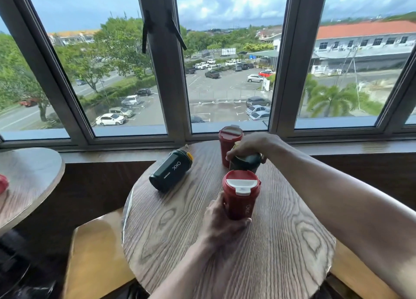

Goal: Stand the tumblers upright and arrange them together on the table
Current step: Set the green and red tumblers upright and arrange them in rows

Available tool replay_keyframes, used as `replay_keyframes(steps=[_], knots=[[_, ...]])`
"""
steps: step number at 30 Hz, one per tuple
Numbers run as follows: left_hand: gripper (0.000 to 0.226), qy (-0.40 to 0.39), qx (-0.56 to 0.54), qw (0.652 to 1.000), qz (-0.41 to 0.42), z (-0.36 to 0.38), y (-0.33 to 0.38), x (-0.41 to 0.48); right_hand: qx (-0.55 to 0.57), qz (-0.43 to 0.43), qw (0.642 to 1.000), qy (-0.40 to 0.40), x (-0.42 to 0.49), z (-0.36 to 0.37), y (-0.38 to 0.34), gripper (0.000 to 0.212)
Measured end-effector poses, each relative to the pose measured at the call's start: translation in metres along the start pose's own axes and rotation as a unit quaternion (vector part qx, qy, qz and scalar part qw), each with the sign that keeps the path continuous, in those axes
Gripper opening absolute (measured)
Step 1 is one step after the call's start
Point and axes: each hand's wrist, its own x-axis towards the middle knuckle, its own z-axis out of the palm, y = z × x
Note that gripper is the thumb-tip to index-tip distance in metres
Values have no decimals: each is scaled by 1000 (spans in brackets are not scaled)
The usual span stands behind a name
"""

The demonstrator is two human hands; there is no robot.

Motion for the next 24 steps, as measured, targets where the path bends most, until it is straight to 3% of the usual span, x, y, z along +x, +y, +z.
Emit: replay_keyframes(steps=[7,12,18,22,24], knots=[[79,4,5,1000,24,1,-3,1,54,66,996,39,8,12,-15,86],[83,3,8,999,36,-1,-2,1,26,82,992,89,13,25,-20,98],[85,-2,4,999,33,0,-3,1,-7,96,991,89,13,29,-19,100],[73,-8,12,999,30,-1,-1,0,-41,98,991,77,13,32,-19,118],[70,-15,10,1000,26,-3,0,0,-34,86,994,65,14,33,-18,117]])
